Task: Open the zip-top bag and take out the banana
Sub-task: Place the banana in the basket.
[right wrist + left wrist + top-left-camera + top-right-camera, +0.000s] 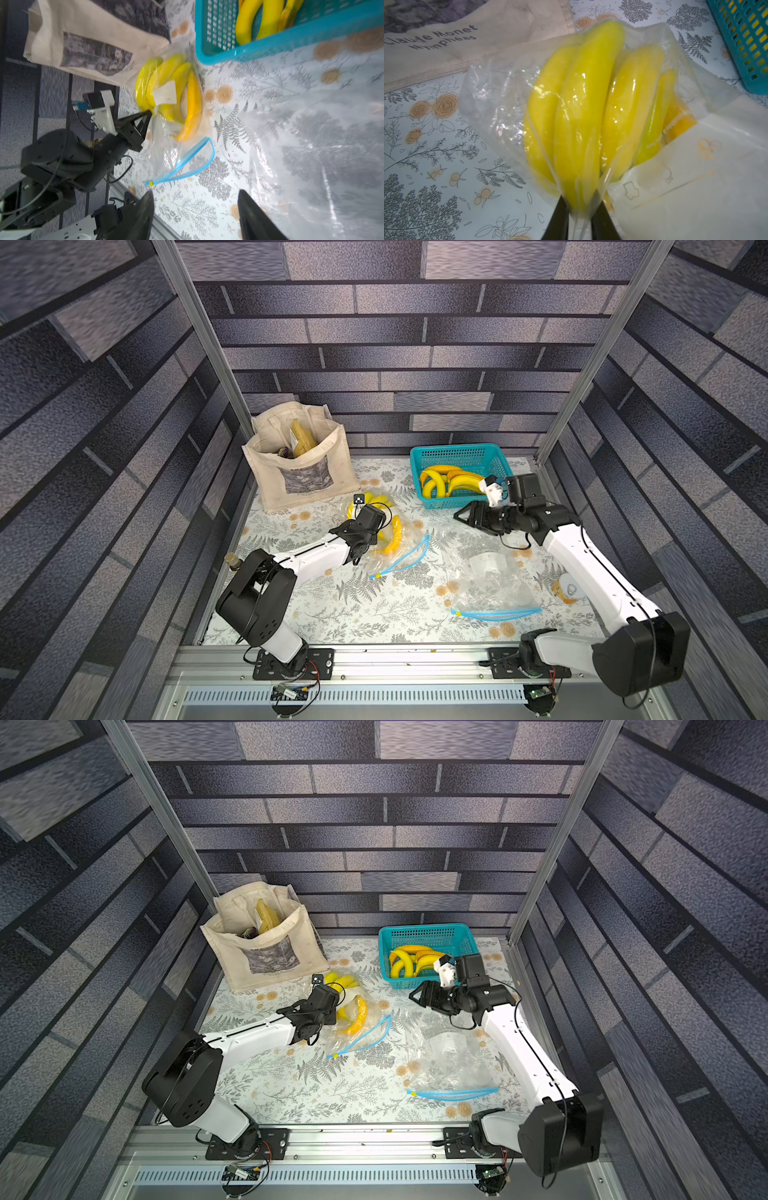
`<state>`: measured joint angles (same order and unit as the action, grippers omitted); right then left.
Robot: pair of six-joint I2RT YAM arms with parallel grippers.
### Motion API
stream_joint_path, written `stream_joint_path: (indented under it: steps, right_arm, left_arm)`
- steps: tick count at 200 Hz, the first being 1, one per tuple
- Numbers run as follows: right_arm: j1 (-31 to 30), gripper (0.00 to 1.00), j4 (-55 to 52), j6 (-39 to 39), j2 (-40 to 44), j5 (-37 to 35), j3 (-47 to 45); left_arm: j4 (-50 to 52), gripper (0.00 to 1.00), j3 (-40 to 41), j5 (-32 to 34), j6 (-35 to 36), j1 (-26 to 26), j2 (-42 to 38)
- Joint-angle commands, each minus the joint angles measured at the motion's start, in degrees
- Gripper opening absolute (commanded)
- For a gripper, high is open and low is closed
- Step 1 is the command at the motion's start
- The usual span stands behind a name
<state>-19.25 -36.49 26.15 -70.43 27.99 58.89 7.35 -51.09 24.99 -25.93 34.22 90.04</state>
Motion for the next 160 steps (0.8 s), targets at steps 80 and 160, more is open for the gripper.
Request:
stream_joint_path:
  steps: [80,160]
  right_arm:
    - [-19.10,0.59,29.41,21.34,-1.23,-8.35,-16.17]
    - [-20.61,0.53,35.46,21.75,-13.07,-6.75,-7.89]
  left_arm:
    - [2.31,0.22,1.69,-1.19,-1.32,-0.63,-2.10]
    - [2.73,0.33,3.01,0.04,-1.32,0.31,-3.43]
